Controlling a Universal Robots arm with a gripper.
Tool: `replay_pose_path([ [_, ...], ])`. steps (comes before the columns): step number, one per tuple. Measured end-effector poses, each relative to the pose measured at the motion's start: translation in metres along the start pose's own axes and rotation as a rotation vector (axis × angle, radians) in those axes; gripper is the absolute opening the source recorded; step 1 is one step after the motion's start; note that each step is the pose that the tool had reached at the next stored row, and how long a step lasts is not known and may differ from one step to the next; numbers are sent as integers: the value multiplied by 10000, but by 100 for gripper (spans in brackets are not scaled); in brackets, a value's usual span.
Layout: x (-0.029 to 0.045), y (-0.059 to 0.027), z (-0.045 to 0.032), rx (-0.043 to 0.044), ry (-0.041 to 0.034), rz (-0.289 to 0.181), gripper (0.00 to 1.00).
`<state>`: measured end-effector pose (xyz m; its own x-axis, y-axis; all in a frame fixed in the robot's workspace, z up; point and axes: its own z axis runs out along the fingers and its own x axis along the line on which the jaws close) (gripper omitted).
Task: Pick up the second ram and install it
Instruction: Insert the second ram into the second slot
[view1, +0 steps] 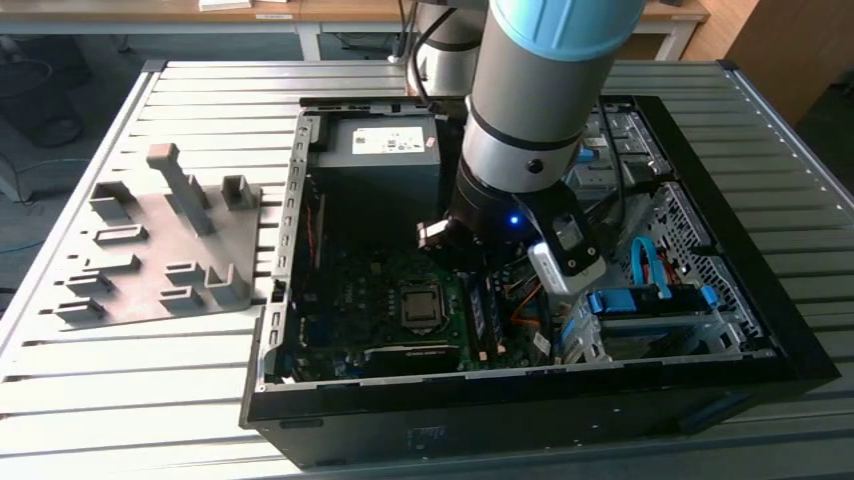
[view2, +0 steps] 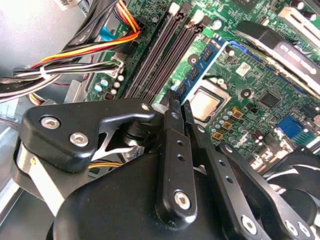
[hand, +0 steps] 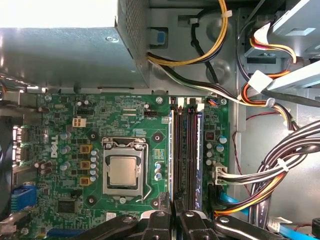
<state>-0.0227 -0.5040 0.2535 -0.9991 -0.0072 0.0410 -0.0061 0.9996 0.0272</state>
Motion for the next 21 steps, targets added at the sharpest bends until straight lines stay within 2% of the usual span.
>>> replay_pose_path([
  [12,-5,-3,118,1,0,0,14],
  [17,-17,2,192,0,0,0,14],
  [21,-20,6,214,2,0,22,14],
])
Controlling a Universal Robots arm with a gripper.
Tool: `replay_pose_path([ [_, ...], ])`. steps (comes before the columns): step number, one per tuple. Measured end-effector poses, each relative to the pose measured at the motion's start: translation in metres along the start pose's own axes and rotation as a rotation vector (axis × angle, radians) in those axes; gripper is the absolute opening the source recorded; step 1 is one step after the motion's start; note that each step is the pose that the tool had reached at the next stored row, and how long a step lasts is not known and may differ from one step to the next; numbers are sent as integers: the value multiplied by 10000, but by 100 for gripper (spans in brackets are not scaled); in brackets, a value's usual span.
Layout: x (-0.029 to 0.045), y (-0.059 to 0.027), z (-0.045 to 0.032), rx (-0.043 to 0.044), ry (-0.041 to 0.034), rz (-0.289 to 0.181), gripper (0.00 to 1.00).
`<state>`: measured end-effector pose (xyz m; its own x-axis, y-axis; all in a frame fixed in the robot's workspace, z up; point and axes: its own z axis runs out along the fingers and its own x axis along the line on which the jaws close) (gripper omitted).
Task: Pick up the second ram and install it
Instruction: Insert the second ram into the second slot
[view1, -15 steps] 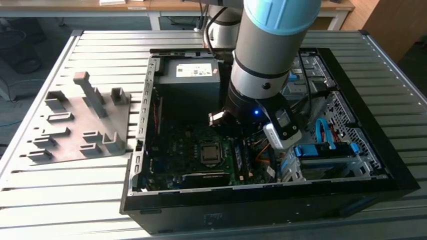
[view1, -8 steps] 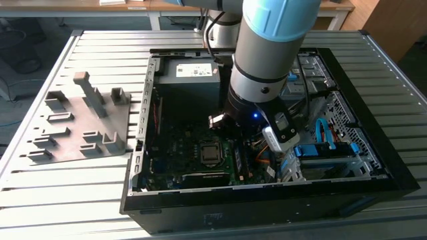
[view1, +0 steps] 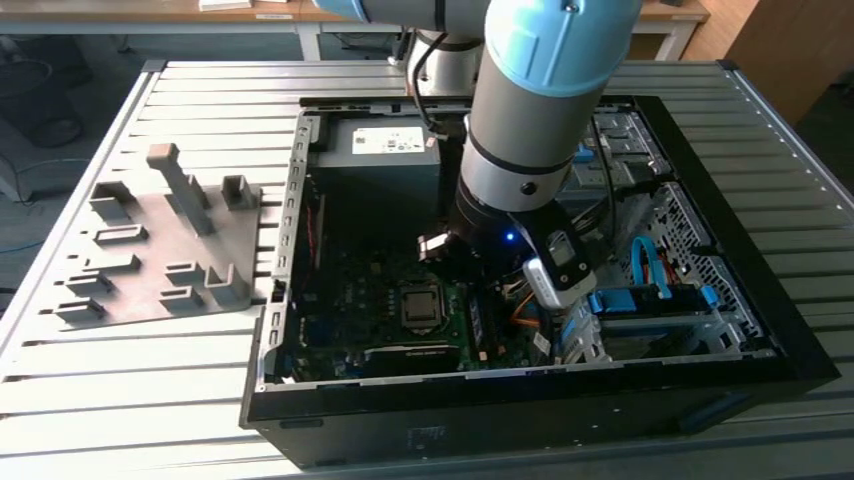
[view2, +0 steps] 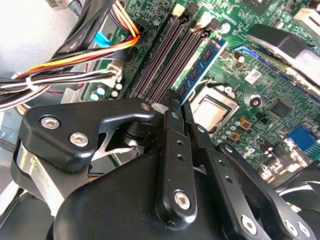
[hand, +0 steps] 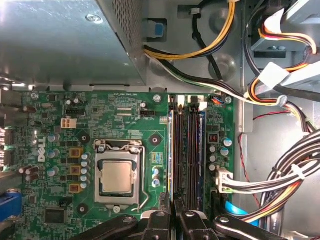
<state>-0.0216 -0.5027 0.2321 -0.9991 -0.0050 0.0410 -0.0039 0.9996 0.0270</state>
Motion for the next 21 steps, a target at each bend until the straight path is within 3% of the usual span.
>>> replay_pose_path([
  [7,-24,28,36,2,-5,145,14],
  [11,-26,33,58,0,-16,580,14],
  [21,-52,31,108,65,-17,581,14],
])
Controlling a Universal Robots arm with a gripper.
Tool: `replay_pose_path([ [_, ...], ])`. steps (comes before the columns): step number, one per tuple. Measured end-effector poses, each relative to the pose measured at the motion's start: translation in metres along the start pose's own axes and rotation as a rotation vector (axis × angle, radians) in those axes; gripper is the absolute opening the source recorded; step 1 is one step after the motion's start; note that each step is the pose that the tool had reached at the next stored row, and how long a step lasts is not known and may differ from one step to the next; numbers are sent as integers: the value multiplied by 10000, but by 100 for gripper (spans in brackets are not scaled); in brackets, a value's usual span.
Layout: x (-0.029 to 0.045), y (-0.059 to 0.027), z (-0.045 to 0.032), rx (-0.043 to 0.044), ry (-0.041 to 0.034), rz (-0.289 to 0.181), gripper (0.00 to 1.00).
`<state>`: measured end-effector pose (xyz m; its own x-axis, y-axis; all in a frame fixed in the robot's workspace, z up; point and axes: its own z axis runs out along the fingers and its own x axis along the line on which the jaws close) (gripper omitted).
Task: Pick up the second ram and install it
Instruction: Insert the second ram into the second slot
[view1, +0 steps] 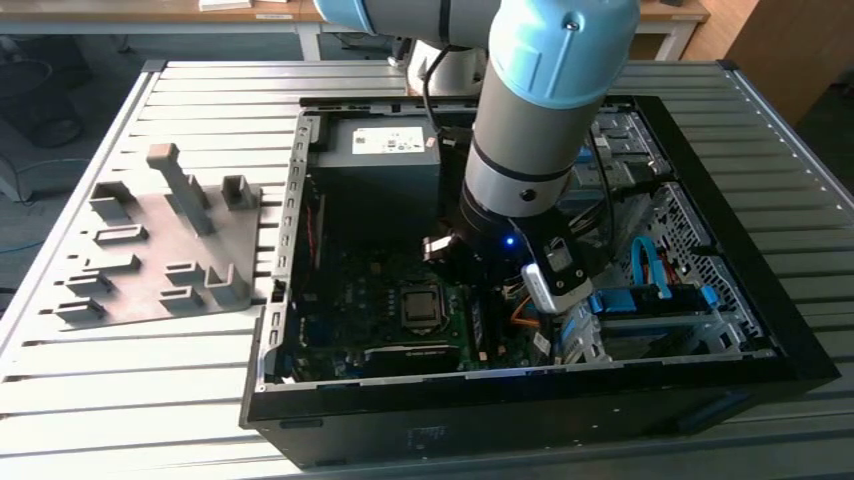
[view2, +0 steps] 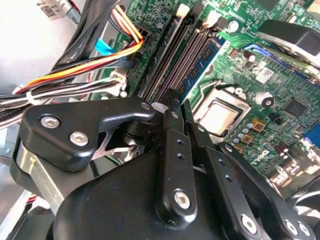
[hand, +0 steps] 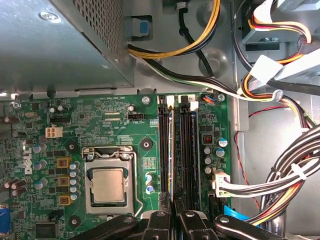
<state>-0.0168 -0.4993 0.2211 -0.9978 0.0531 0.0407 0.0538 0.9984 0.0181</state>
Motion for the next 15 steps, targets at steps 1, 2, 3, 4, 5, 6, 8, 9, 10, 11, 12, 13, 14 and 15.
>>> replay_pose_path([
  [1,0,0,2,2,0,0,14],
  [2,-1,1,5,1,-1,0,14],
  [3,-2,2,9,2,-2,-1,14],
  [4,-4,2,13,6,-2,-1,14],
  [5,-8,3,17,13,-2,-2,14],
  [6,-9,4,22,20,-2,0,14],
  [8,-10,7,31,29,-2,1,14],
  [9,-11,10,36,32,-2,1,14],
  [10,-11,14,41,32,-2,0,14],
  [11,-11,18,46,32,-2,0,14],
  [12,-10,23,51,30,-3,1,14],
  [13,-10,28,55,30,-2,0,14],
  [14,-10,32,59,28,-3,0,14],
  [15,-10,36,64,29,-3,0,14],
])
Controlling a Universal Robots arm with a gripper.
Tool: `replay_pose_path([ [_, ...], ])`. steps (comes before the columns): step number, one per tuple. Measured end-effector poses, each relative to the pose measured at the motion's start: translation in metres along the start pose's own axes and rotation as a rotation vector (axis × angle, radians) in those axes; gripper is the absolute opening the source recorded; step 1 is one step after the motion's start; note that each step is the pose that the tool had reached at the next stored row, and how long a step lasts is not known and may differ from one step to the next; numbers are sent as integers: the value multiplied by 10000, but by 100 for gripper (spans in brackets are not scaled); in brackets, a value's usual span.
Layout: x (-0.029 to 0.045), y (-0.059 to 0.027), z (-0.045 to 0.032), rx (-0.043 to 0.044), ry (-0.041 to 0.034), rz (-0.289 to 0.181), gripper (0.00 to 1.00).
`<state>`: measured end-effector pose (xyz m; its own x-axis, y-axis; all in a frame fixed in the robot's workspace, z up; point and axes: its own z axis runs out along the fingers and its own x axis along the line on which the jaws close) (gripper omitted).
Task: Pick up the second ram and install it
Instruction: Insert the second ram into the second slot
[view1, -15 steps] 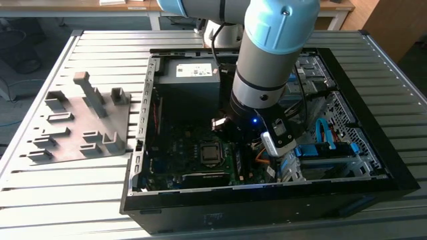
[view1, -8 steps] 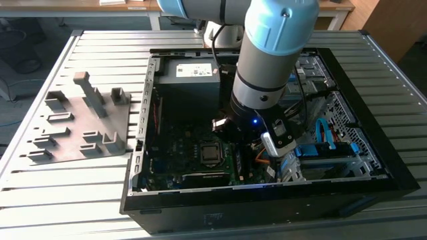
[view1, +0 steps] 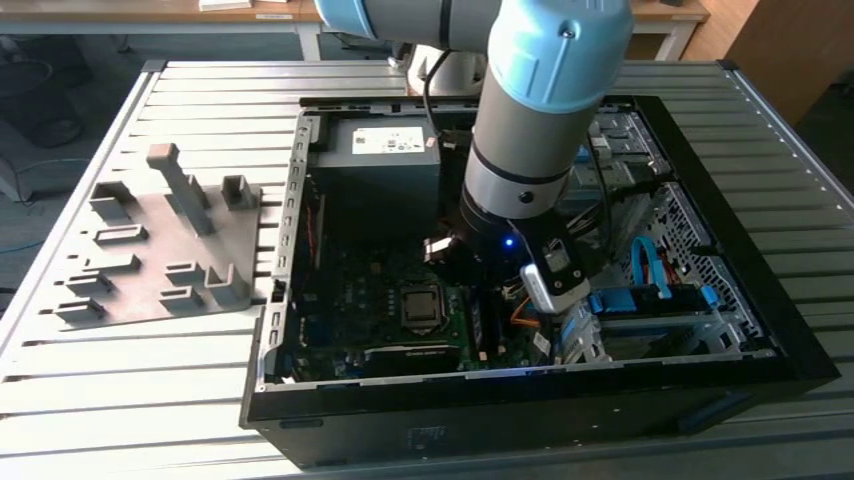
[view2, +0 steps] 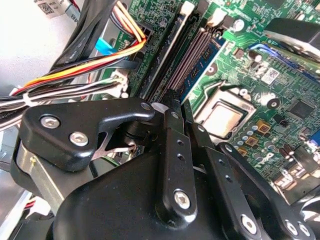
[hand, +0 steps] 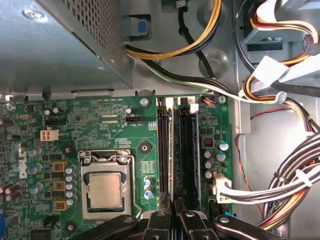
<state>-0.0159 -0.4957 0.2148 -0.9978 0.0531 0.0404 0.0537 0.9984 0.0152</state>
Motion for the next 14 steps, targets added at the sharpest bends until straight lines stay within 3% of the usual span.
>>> replay_pose_path([
  [14,-8,2,43,50,-2,2,14],
])
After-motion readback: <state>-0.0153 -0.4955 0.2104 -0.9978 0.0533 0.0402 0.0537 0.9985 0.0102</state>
